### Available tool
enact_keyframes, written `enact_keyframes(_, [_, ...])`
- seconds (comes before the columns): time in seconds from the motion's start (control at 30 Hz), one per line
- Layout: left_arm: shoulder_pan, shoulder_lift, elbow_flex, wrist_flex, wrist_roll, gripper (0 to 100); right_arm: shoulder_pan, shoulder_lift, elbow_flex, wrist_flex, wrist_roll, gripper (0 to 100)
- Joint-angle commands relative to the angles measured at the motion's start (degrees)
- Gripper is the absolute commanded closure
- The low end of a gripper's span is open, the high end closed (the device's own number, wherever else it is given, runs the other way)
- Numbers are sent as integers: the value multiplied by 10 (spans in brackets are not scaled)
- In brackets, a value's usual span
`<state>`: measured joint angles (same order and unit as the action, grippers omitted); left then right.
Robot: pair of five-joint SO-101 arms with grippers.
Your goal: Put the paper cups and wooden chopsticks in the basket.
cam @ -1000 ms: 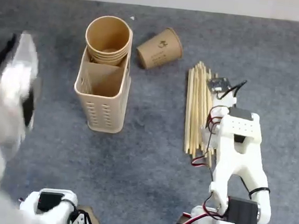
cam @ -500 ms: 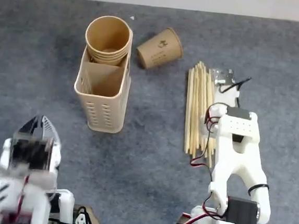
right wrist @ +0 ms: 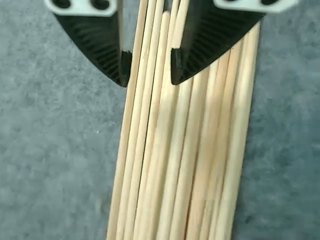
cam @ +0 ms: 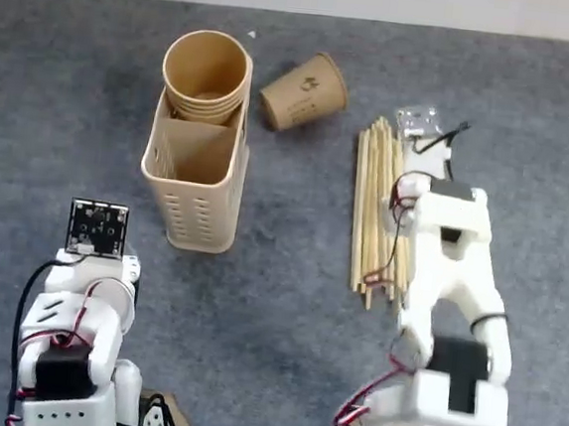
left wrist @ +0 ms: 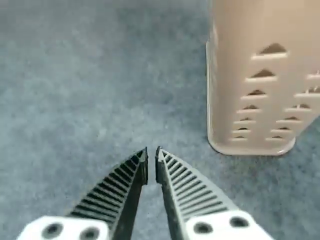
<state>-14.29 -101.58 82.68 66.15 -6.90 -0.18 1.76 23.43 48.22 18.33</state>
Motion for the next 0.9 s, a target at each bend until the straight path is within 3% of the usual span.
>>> enact_keyframes(0.0, [-6, -1, 2, -11, 7, 943, -6, 53, -63, -9, 6, 860])
enact_keyframes(0.2, [-7, -1, 5, -12, 7, 944, 16, 131, -103, -9, 9, 865])
enact_keyframes(0.37, [-4, -1, 5, -12, 7, 944, 40, 150, -109, -9, 10, 984])
enact_keyframes(0.57, [-4, -1, 7, -18, 7, 944, 58, 144, -124, -8, 6, 992])
enact_keyframes(0.87, [-4, -1, 58, -91, 5, 944, 43, -58, -151, -7, -84, 992])
